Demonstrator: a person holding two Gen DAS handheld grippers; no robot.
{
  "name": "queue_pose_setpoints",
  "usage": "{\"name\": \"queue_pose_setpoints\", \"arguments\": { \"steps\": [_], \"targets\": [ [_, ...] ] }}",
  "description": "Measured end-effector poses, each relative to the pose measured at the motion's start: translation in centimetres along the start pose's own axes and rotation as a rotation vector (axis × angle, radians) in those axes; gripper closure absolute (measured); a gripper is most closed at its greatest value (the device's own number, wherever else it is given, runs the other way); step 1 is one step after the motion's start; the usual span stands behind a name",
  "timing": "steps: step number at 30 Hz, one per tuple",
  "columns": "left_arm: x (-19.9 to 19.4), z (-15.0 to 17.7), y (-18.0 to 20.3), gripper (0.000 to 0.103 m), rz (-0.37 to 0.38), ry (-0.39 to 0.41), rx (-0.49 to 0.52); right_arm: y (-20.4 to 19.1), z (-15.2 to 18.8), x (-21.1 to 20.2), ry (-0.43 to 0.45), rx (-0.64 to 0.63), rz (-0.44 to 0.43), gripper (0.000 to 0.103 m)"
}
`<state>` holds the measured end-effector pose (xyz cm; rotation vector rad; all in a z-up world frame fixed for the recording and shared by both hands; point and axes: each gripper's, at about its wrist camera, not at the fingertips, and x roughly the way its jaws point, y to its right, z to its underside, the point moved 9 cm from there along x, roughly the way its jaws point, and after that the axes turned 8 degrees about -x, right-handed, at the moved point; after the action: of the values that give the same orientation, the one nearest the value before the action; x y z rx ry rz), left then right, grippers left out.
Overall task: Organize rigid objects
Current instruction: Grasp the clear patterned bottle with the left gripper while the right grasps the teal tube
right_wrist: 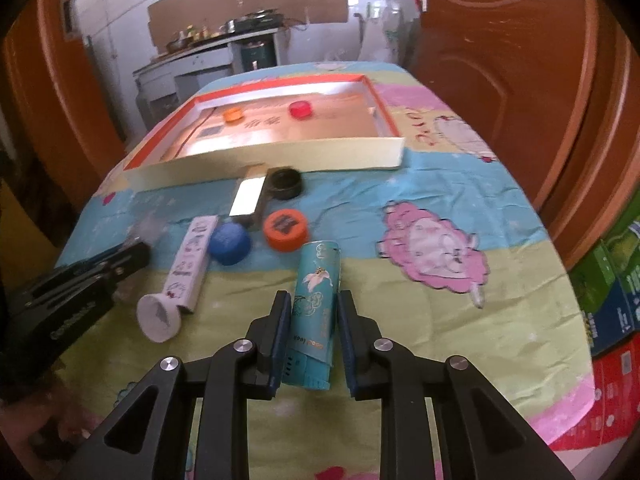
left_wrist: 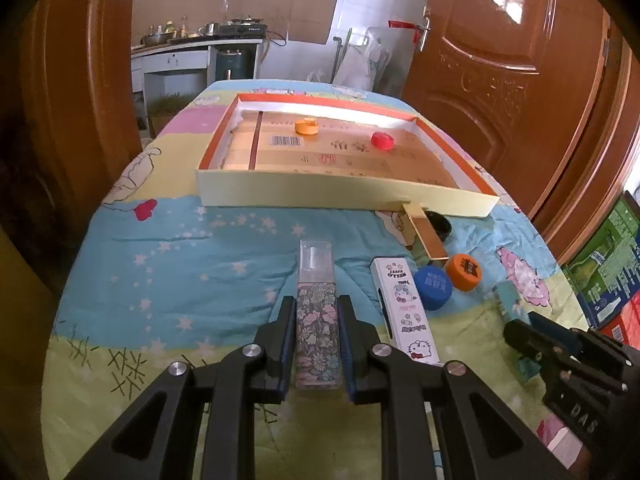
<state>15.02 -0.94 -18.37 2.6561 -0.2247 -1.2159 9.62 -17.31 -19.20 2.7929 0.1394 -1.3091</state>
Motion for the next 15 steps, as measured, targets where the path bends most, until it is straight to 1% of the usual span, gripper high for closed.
{"name": "queue_pose_setpoints", "arguments": {
  "steps": [5,15],
  "targets": [
    [-1.2,-0.6,0.3,0.083,0.013,0.027,-0.003,1.5,-0.5,-0.8,0.019,0.037,0.011,0.079],
    [-3.1,-2.7,0.6,0.083,0.029,0.078,-0.010,2.4,-2.8,-2.2,0.081,0.052,0.014,0.079]
  ]
}}
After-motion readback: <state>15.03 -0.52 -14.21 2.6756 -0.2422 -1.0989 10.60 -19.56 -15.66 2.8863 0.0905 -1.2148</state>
